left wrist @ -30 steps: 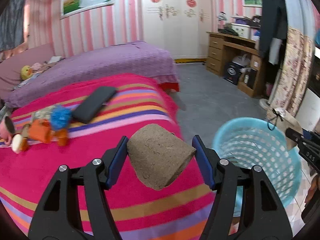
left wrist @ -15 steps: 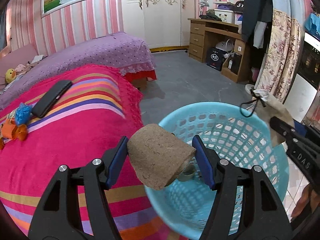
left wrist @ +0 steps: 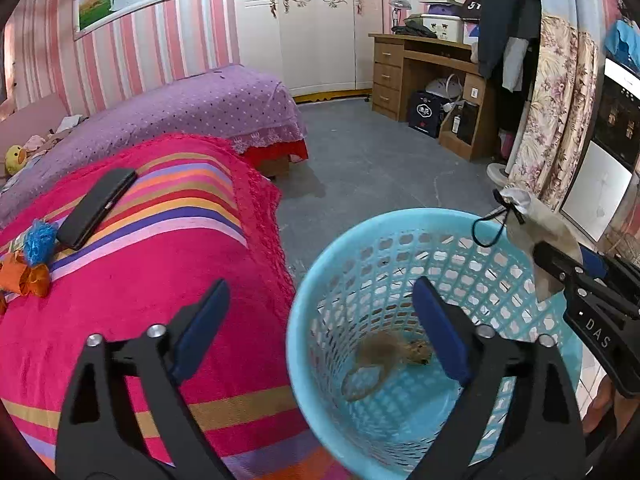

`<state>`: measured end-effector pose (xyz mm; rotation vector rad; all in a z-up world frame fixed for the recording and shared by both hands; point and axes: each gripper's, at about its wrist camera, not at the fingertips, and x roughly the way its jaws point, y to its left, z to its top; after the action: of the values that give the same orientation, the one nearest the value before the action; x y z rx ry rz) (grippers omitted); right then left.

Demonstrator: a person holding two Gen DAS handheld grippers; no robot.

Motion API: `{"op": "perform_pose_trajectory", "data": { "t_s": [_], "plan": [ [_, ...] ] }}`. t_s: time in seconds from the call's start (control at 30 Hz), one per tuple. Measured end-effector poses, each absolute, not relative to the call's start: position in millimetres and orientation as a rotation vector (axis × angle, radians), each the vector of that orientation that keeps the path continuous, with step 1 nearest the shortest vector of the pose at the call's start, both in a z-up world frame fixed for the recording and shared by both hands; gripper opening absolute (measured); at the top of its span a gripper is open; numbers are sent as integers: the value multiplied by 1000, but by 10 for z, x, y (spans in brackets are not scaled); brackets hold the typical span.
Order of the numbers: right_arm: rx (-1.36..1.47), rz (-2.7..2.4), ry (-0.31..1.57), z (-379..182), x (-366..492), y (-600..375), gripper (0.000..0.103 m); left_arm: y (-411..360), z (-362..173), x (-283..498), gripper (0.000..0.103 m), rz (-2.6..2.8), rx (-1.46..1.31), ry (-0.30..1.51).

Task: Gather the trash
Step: 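Carry both items to the blue basket and open both tools over it, then move both tools back over the bed toward the orange peels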

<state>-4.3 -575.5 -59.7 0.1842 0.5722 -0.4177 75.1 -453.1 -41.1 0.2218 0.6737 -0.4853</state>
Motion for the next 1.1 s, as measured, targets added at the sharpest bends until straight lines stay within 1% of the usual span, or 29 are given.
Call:
{"op": "perform_pose_trajectory", "data": {
  "t_s": [0.17, 0.37, 0.43, 0.47, 0.5, 0.57, 0.63, 0.73, 0.77, 0.8, 1.0, 1.1],
  "plan": [
    [186, -420, 583, -615, -21, -5748, 34, -4338, -331, 792, 97, -463, 210, 652],
    [160, -419, 602, -609, 50, -5662, 34, -4019, -240, 858, 97, -419, 192, 625],
    [158, -421, 601, -596, 71, -5632, 37, -3918, -211, 887, 97, -406, 184, 621],
    [158, -421, 601, -589, 79, -5619, 45, -3878, -198, 897, 97, -401, 182, 619],
    [157, -423, 601, -590, 82, -5620, 58, -3828, -182, 906, 97, -395, 178, 616],
    [147, -433, 619, -593, 123, -5574, 75, -3743, -158, 915, 97, -386, 171, 613],
    [119, -445, 634, -594, 165, -5502, 76, -3646, -133, 929, 97, -376, 167, 612],
    [95, -475, 626, -536, 196, -5416, 87, -3510, -109, 938, 97, -366, 161, 610],
    [95, -484, 618, -512, 197, -5406, 93, -3474, -102, 937, 97, -362, 159, 609],
    [103, -496, 604, -474, 197, -5384, 94, -3419, -92, 945, 97, -357, 157, 608],
    [258, -453, 556, -349, 282, -5342, 98, -3076, -29, 1010, 97, -326, 150, 604],
    [256, -442, 539, -307, 388, -5186, 98, -2875, -5, 1055, 97, -308, 144, 603]
  ]
}}
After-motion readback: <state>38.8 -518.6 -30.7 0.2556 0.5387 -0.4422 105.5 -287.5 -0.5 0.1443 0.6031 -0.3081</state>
